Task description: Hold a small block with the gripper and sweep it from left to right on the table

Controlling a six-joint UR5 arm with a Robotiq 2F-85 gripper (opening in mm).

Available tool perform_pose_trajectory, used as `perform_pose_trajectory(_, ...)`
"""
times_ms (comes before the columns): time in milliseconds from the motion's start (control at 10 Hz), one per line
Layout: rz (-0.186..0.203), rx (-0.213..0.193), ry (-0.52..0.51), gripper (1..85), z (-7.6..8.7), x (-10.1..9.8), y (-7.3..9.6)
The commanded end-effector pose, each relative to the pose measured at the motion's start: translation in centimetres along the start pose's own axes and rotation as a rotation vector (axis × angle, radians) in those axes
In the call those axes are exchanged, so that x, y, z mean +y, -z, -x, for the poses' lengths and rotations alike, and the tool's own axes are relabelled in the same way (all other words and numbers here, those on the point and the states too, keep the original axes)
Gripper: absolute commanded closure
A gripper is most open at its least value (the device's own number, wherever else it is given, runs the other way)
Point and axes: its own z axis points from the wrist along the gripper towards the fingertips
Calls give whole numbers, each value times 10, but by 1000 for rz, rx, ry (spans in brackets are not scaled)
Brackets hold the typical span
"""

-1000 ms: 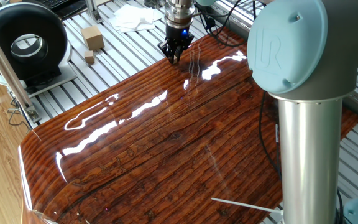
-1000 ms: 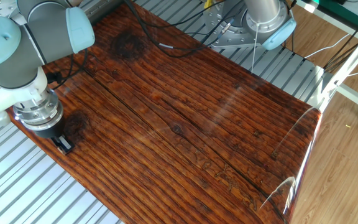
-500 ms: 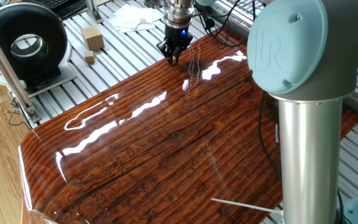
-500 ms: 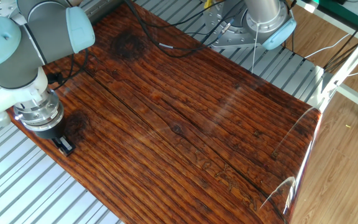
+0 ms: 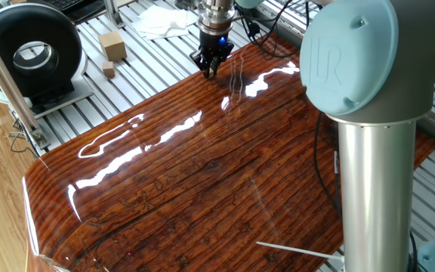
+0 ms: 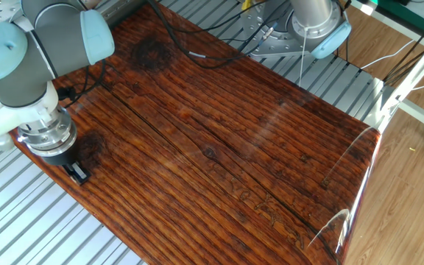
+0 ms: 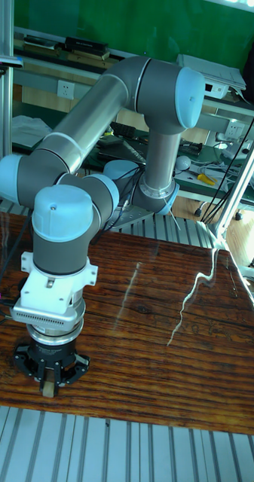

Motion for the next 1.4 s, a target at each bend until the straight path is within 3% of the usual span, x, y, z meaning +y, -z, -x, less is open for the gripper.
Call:
perform_pose_trajectory(0,7,-2,-9,847,1,2,-1)
perform_pose_trajectory(500,-18,-5,2,847,2,-4,-1)
perform_pose_trajectory(1300,-7,-14,1,847,5,-2,-3)
